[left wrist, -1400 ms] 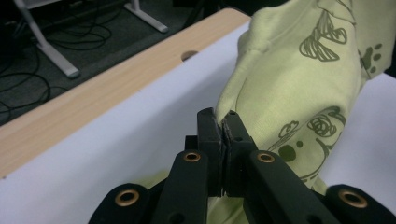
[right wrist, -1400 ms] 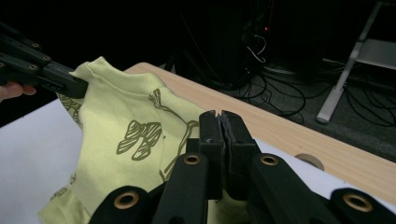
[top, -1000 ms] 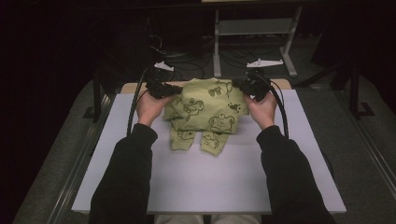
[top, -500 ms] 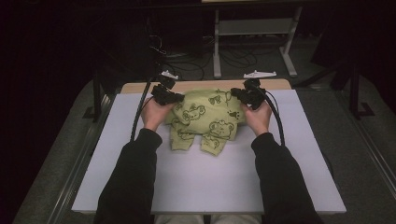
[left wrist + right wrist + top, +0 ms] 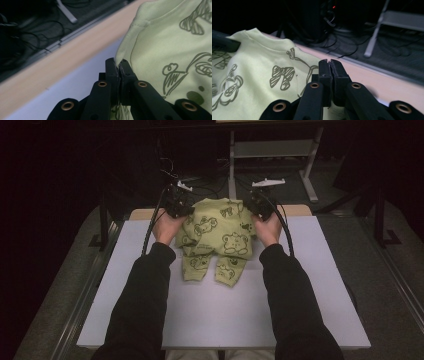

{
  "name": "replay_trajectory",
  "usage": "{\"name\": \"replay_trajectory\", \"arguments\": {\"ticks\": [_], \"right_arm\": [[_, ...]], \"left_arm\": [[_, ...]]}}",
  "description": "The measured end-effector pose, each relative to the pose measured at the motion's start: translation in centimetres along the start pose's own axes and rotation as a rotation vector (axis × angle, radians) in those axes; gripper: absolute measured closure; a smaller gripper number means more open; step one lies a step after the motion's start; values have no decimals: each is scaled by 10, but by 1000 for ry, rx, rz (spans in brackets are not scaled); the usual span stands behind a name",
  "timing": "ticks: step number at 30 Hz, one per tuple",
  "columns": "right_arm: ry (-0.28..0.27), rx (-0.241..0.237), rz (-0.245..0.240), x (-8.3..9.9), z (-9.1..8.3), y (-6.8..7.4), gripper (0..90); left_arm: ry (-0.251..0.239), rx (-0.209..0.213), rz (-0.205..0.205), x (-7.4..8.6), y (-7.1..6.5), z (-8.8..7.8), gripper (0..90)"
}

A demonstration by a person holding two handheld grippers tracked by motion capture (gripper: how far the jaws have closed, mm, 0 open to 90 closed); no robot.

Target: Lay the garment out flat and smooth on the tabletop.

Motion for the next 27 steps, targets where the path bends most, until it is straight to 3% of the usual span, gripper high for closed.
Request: {"name": "replay_trajectory", "arguments": {"ticks": [2, 5, 7, 8, 9, 11, 13, 15, 20, 22, 25, 27], "right_arm": [[-7, 21, 1, -16, 3, -3, 861], [33, 53, 2, -21, 14, -5, 808], [64, 69, 9, -15, 21, -4, 684], [71, 74, 1, -12, 22, -3, 658], [73, 72, -21, -5, 23, 0, 628], [70, 69, -42, 6, 22, 3, 611], [48, 33, -5, 17, 19, 6, 602], [18, -15, 58, 30, 14, 10, 587], [38, -73, 57, 53, 4, 23, 435], [32, -110, 52, 56, -4, 31, 359], [29, -195, 43, 62, -14, 47, 249], [51, -207, 20, 67, -19, 54, 101]], "left_arm": [[-14, -33, -27, -7, 6, 0, 875], [-1, -94, -82, -6, 15, 5, 824], [10, -156, -84, 0, 23, 6, 671], [-1, -166, -81, 5, 27, 5, 622], [-17, -141, -94, 9, 29, 5, 571], [-20, -20, -140, 20, 26, 6, 475], [-56, 128, -193, 32, 20, 2, 447], [-89, 225, -230, 42, 14, -3, 402], [-137, 348, -239, 59, -2, -21, 167], [-134, 404, -210, 67, -12, -27, 109], [-116, 406, -144, 78, -21, -34, 12], [-125, 426, -125, 83, -25, -40, 0]]}}
Point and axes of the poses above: each handheld gripper's, and its own axes: z roughly forward along the jaws, x roughly out of its underside, y roughly to its left, the point moved 9 cm from there along z, roughly forward along the jaws, and after that the axes turned 9 degrees about -z, right-handed, at the moved point
